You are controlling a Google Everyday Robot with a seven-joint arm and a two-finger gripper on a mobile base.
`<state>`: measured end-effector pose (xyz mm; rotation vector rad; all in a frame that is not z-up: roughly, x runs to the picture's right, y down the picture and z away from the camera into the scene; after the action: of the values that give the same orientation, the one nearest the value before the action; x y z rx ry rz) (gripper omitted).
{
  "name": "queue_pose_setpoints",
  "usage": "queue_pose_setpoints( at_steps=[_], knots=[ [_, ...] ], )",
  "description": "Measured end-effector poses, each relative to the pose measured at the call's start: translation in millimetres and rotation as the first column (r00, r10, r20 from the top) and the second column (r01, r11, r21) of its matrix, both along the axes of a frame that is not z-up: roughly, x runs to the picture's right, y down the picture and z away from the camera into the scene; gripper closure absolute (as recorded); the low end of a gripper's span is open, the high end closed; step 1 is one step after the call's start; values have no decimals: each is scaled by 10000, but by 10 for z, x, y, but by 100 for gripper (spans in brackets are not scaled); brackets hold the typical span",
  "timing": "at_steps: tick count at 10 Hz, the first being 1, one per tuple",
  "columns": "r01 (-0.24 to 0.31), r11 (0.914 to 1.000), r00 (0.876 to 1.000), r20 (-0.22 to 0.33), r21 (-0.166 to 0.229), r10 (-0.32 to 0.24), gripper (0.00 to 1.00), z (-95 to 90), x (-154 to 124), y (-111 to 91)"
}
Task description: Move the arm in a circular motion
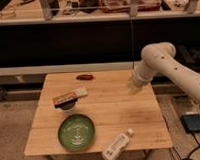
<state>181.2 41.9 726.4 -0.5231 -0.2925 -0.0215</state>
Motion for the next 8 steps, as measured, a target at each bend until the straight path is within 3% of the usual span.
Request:
queue_pose_setpoints(
  at_steps=[2,8],
  knots=[
    [-288,9996,9993,228,33,288,59,-125,152,126],
    [-336,9994,9991,263,52,334,59,-130,150,123]
  ],
)
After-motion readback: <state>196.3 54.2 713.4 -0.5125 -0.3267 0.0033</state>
